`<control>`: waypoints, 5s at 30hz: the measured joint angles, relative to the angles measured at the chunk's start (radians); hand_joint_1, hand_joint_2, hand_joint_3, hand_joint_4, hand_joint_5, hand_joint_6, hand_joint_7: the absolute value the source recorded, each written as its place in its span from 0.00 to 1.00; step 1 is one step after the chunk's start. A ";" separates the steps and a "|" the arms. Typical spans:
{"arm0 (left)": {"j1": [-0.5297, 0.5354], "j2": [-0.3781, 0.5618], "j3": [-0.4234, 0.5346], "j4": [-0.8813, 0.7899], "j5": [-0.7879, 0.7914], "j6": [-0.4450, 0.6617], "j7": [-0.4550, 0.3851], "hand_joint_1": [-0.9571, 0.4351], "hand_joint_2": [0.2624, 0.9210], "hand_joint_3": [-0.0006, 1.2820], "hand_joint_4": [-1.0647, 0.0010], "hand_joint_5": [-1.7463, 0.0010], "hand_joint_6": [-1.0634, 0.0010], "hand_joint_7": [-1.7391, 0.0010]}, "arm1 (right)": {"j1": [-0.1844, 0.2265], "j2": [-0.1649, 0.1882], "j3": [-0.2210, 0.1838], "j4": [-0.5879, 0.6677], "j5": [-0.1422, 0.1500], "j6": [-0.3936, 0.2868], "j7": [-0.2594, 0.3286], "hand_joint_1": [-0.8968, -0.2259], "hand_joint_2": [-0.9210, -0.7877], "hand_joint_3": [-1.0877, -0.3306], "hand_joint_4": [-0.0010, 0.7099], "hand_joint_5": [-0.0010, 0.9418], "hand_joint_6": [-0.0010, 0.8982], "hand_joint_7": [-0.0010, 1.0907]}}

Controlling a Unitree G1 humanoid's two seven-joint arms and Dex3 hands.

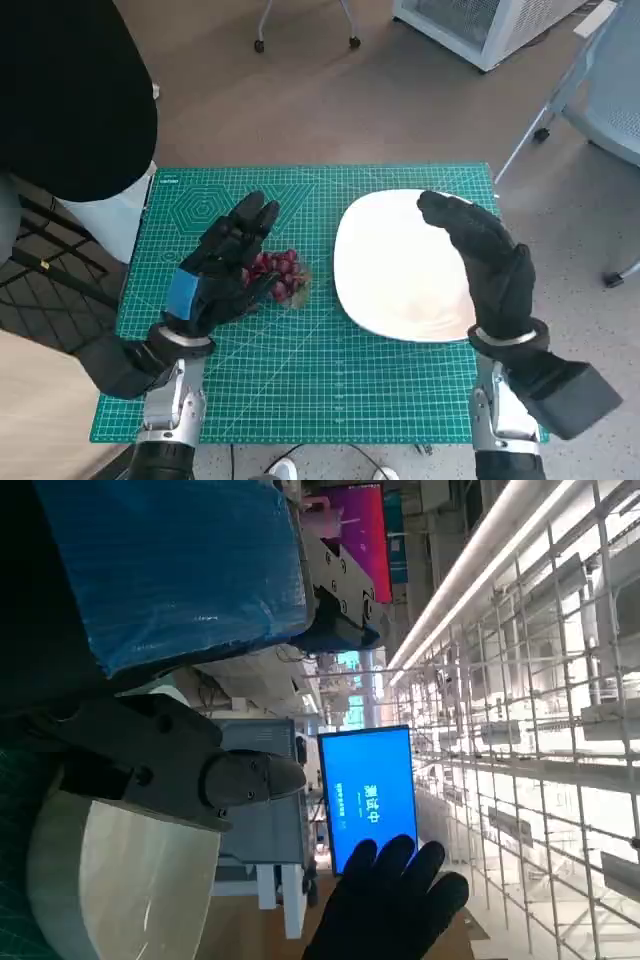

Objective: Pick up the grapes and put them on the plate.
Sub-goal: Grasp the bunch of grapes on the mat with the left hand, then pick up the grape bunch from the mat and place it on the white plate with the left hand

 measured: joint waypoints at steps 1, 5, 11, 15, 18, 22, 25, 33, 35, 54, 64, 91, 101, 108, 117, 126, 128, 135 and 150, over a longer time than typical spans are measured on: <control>0.000 0.001 0.000 -0.001 0.000 0.000 0.000 0.47 1.00 0.26 0.73 1.00 0.64 1.00 | 0.000 0.000 0.000 0.000 0.000 0.000 0.000 0.36 0.00 0.42 0.45 0.00 0.00 0.42; 0.000 0.007 -0.001 -0.012 0.002 0.002 0.000 0.43 1.00 0.22 0.76 1.00 0.66 1.00 | 0.001 0.001 0.000 -0.001 0.000 0.000 0.000 0.36 0.00 0.42 0.45 0.00 0.00 0.42; 0.005 0.093 -0.016 -0.065 0.116 0.013 0.014 0.29 0.99 0.08 0.93 1.00 0.84 1.00 | 0.001 0.001 0.000 0.000 0.000 -0.001 0.000 0.36 0.00 0.42 0.45 0.00 0.00 0.42; 0.019 0.214 -0.034 -0.151 0.286 0.071 0.028 0.23 0.94 0.02 0.98 1.00 0.96 1.00 | 0.001 0.001 -0.001 -0.001 0.000 -0.001 0.000 0.36 0.00 0.42 0.45 0.00 0.00 0.42; 0.036 0.297 -0.045 -0.241 0.414 0.146 0.039 0.23 0.87 0.01 0.99 1.00 0.99 1.00 | 0.001 0.001 -0.001 -0.002 -0.001 -0.002 0.000 0.36 0.00 0.42 0.45 0.00 0.00 0.42; 0.068 0.370 -0.066 -0.374 0.560 0.282 0.063 0.26 0.80 0.00 1.00 1.00 0.99 1.00 | 0.002 0.001 -0.001 -0.002 -0.001 -0.002 0.000 0.36 0.00 0.43 0.45 0.00 0.00 0.42; 0.089 0.381 -0.086 -0.443 0.633 0.359 0.094 0.28 0.75 0.00 1.00 1.00 0.97 0.99 | 0.002 0.001 -0.001 -0.001 -0.001 -0.002 0.000 0.36 0.00 0.43 0.45 0.00 0.00 0.42; 0.110 0.375 -0.163 -0.496 0.746 0.477 0.146 0.36 0.68 0.00 1.00 1.00 0.90 0.98 | 0.002 0.007 0.000 -0.001 -0.003 -0.002 0.000 0.36 0.00 0.43 0.45 0.00 0.00 0.42; 0.110 0.374 -0.186 -0.502 0.778 0.506 0.154 0.37 0.67 0.00 1.00 1.00 0.89 0.98 | 0.002 0.007 0.000 -0.001 -0.003 -0.002 0.000 0.36 0.00 0.43 0.45 0.00 0.00 0.42; 0.006 0.349 -0.349 -0.475 0.994 0.712 0.190 0.41 0.67 0.00 1.00 1.00 0.83 0.98 | 0.007 0.007 0.000 -0.001 -0.003 -0.001 0.000 0.36 0.00 0.43 0.45 0.00 0.00 0.41; -0.077 0.330 -0.429 -0.368 1.074 0.760 0.219 0.41 0.68 0.00 1.00 1.00 0.82 0.99 | 0.011 0.007 -0.001 -0.005 -0.004 0.000 0.000 0.36 0.00 0.43 0.45 0.00 0.00 0.42; -0.308 0.228 -0.560 0.127 1.111 0.825 0.324 0.44 0.70 0.00 1.00 1.00 0.80 0.99 | 0.016 0.000 -0.006 -0.006 -0.003 0.001 0.000 0.35 0.00 0.43 0.45 0.00 0.00 0.42; -0.375 0.198 -0.570 0.216 1.099 0.879 0.314 0.45 0.71 0.00 0.99 1.00 0.80 1.00 | 0.020 -0.005 -0.010 -0.006 -0.003 0.001 0.000 0.35 0.00 0.43 0.45 0.00 0.00 0.41; -0.377 0.198 -0.570 0.224 1.087 0.874 0.323 0.46 0.71 0.00 0.97 1.00 0.79 1.00 | 0.022 -0.007 -0.011 -0.008 -0.003 0.003 -0.001 0.35 0.00 0.43 0.45 0.00 0.00 0.41; -0.376 0.203 -0.570 0.229 1.066 0.863 0.333 0.47 0.71 0.00 0.95 1.00 0.77 0.99 | 0.024 -0.007 -0.010 -0.014 -0.003 0.007 -0.002 0.35 0.00 0.43 0.45 0.00 0.00 0.41; -0.379 0.203 -0.571 0.236 1.060 0.857 0.346 0.84 0.91 0.04 0.48 0.52 0.51 0.95 | 0.024 -0.007 -0.010 -0.014 -0.003 0.011 -0.002 0.35 0.00 0.43 0.45 0.00 0.00 0.41; -0.382 0.203 -0.575 0.239 1.065 0.858 0.356 0.90 0.95 0.05 0.41 0.39 0.43 0.93 | 0.024 -0.007 -0.010 -0.014 -0.003 0.012 -0.002 0.35 0.00 0.43 0.45 0.00 0.00 0.41; -0.383 0.211 -0.609 0.231 1.101 0.860 0.391 0.75 1.00 0.14 0.50 0.21 0.45 0.45 | 0.024 -0.007 -0.010 -0.013 -0.002 0.014 -0.002 0.35 0.00 0.43 0.45 0.00 0.00 0.41; -0.400 0.218 -0.620 0.261 1.102 0.825 0.400 0.69 1.00 0.15 0.53 0.12 0.46 0.41 | 0.019 -0.011 -0.013 -0.012 -0.002 0.021 -0.002 0.35 0.00 0.43 0.45 0.00 0.00 0.41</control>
